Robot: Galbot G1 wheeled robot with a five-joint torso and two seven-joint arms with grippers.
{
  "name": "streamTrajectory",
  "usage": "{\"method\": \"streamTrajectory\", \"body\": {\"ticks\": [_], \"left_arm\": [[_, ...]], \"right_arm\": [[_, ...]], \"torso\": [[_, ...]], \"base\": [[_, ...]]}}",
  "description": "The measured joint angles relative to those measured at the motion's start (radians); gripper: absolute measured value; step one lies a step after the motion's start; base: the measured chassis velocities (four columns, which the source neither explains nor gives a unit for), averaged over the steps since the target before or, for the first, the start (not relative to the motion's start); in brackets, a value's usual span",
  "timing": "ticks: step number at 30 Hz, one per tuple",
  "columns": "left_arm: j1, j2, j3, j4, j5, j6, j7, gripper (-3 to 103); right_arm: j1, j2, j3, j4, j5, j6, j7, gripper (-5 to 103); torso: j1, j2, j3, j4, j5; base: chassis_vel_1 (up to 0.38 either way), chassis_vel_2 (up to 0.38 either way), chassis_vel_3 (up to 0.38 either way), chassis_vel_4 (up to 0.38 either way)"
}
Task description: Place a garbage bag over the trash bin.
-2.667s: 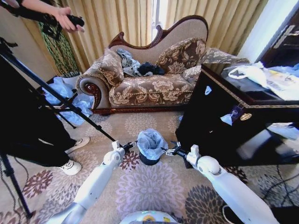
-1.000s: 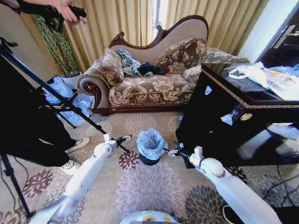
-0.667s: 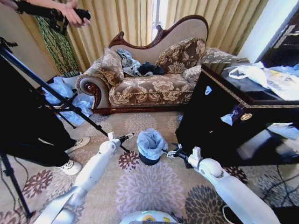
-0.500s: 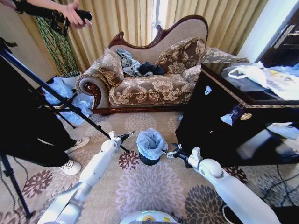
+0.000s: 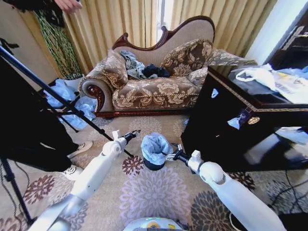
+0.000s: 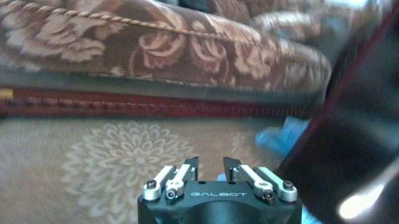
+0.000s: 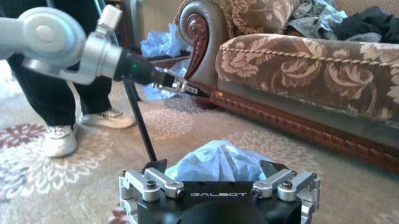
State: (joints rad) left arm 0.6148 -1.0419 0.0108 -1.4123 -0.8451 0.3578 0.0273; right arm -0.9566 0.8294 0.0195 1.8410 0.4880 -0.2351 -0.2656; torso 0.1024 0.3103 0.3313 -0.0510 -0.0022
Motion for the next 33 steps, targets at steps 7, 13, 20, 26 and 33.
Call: {"method": "streamTrajectory", "body": {"ticks": [7,13,20,26,33], "left_arm": [[-0.180,0.030,0.215,0.092,0.044,-0.009,0.025,11],[-0.337,0.016,0.403,0.180,0.017,-0.021,0.068,0],[-0.465,-0.058,0.557,0.288,-0.097,-0.008,0.107,0],[-0.464,-0.078,0.587,0.284,-0.175,0.024,0.109,0],[-0.392,-0.137,0.562,0.272,-0.301,0.078,0.037,0]], "right_arm": [[0.011,-0.019,0.004,0.020,-0.047,-0.006,-0.017,95],[0.033,-0.035,-0.006,0.013,-0.076,0.003,-0.046,83],[0.053,-0.040,-0.012,-0.035,-0.115,0.023,-0.079,62],[0.042,-0.049,0.040,-0.063,-0.176,0.032,-0.138,40],[-0.068,-0.098,0.147,-0.025,-0.183,0.048,-0.162,30]], "torso": [[0.000,0.000,0.000,0.0001,0.0007],[0.000,0.000,0.000,0.0003,0.0010],[0.000,0.000,0.000,-0.0001,0.0010],[0.000,0.000,0.000,0.0006,0.0006],[0.000,0.000,0.000,0.0002,0.0009]], "base": [[0.000,0.000,0.000,0.000],[0.000,0.000,0.000,0.000],[0.000,0.000,0.000,0.000],[0.000,0.000,0.000,0.000],[0.000,0.000,0.000,0.000]]}}
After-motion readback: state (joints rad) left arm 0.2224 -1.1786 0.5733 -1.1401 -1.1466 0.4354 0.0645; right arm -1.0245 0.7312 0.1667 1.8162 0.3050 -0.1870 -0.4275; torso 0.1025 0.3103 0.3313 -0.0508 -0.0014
